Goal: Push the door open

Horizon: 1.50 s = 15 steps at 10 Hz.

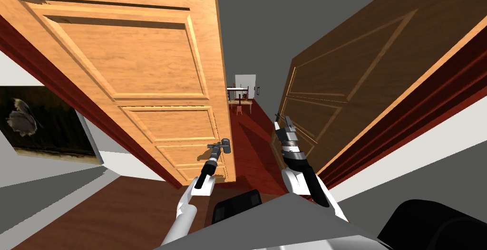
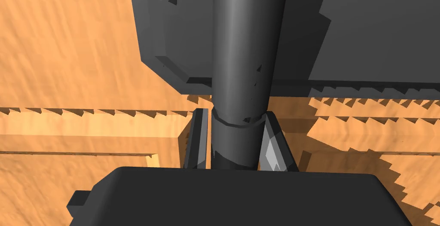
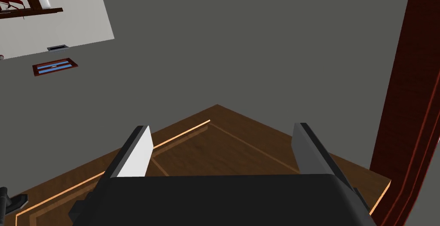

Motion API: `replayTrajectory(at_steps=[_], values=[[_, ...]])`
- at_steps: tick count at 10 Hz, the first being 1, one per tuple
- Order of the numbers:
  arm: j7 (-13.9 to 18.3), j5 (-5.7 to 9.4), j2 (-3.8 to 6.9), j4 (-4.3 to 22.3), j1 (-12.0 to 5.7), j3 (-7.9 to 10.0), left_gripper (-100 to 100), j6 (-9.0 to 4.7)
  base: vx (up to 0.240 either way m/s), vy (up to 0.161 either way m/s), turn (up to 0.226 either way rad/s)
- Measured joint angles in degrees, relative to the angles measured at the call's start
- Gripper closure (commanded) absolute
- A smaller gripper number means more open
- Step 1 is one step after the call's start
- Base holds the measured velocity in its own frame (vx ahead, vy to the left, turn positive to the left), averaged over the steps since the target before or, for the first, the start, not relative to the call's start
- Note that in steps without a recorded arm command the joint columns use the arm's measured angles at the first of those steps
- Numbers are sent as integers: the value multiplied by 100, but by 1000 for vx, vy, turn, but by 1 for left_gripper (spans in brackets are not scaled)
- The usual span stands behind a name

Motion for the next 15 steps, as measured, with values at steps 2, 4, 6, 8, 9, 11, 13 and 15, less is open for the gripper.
replayTrajectory(at_steps=[2,4,6,8,9,11,13,15], values=[[-43,6,-10,-62,-17,119,100,41,138,-98,45],[-64,24,-1,24,-101,239,100,64,127,-97,71],[-94,35,-2,-12,-65,365,100,103,133,-103,70],[-118,49,5,56,-91,472,100,56,88,-78,38],[-126,55,3,86,-115,530,100,47,84,-82,47],[-175,60,-44,82,-143,662,100,119,115,-105,93],[-193,79,-35,99,-129,779,100,107,107,-76,41],[-248,81,-100,193,-197,926,100,79,142,-120,93]])
